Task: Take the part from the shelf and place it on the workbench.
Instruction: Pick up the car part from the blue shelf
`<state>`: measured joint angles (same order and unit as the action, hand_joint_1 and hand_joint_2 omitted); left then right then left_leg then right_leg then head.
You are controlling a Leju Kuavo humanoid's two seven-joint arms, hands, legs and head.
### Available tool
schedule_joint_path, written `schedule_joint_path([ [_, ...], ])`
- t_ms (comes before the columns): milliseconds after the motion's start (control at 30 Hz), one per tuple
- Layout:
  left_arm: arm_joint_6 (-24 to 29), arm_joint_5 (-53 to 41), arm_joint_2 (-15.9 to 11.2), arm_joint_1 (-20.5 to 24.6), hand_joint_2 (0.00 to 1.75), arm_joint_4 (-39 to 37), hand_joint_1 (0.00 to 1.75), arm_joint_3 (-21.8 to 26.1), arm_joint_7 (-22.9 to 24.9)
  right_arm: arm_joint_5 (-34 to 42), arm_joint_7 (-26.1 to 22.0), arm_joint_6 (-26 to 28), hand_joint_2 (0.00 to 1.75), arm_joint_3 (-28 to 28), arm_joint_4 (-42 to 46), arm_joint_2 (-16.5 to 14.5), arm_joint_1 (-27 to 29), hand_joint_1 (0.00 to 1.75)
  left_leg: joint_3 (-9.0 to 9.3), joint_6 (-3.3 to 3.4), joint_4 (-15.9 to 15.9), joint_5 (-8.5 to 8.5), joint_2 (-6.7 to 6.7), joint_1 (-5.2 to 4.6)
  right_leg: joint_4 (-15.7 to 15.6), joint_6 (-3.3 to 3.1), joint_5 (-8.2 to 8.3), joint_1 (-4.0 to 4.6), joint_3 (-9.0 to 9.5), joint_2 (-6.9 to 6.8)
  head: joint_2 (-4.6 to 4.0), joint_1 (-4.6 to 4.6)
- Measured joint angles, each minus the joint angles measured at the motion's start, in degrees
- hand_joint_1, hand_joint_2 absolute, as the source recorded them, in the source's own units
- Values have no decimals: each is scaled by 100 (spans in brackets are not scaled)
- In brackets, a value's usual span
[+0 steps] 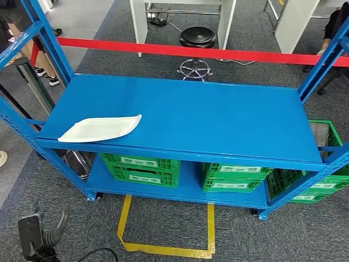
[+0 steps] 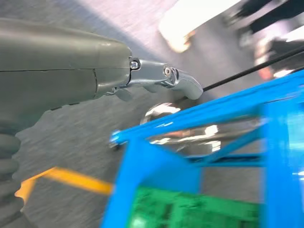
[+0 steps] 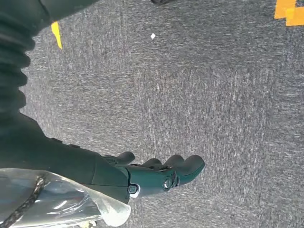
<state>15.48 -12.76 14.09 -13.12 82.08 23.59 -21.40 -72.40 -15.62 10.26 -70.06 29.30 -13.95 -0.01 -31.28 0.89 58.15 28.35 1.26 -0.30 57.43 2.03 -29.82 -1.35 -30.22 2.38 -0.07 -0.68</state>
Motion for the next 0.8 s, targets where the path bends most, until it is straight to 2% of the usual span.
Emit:
schedule_joint_path([
  [167, 292, -319, -92, -121, 0, 553, 0, -258, -80, -189, -5, -46, 0, -144, 25, -32, -5, 0, 0, 0, 0, 0, 0, 1, 0, 0, 0, 0, 0, 0, -2, 0],
  [300, 596, -750, -302, -236, 0, 1170, 0, -601, -36, -349, -7, -81, 0, -299, 41, -56, -17, 0, 0, -1, 0, -1, -2, 3, 0, 0, 0, 3, -3, 3, 0, 0],
  [367, 907, -1356, -569, -364, 0, 1784, 0, -1021, 242, -538, 11, -129, 0, -461, 52, -87, -47, 0, 0, -1, 1, -1, -4, 9, 0, -1, 1, 8, -20, 7, -1, 2],
  [433, 1366, -2431, -873, -429, 0, 2366, 0, -1545, 716, -821, 49, -214, 0, -660, 69, -129, -83, 0, -1, -1, 1, 0, 1, 8, 0, -2, 0, 9, -15, -1, -2, 2],
  [500, 1603, -3207, -1083, -435, 0, 2646, 0, -1874, 1055, -985, 76, -269, 0, -762, 78, -162, -101, 0, 1, -2, 0, 0, 1, 7, 1, -3, 0, 8, 0, 1, -2, -1],
  [667, 1621, -3417, -1344, -466, 0, 3016, 0, -2265, 1247, -1052, 103, -289, 0, -883, 88, -204, -112, 0, 1, -3, 0, 0, -3, 9, 2, -3, 0, 10, -2, 6, -1, 0],
  [800, 1613, -3481, -1440, -466, 0, 3138, 0, -2409, 1304, -1068, 104, -298, 0, -917, 99, -213, -117, 0, 1, -4, 0, 0, -3, 10, 2, -4, 0, 11, -3, 7, -2, 0],
])
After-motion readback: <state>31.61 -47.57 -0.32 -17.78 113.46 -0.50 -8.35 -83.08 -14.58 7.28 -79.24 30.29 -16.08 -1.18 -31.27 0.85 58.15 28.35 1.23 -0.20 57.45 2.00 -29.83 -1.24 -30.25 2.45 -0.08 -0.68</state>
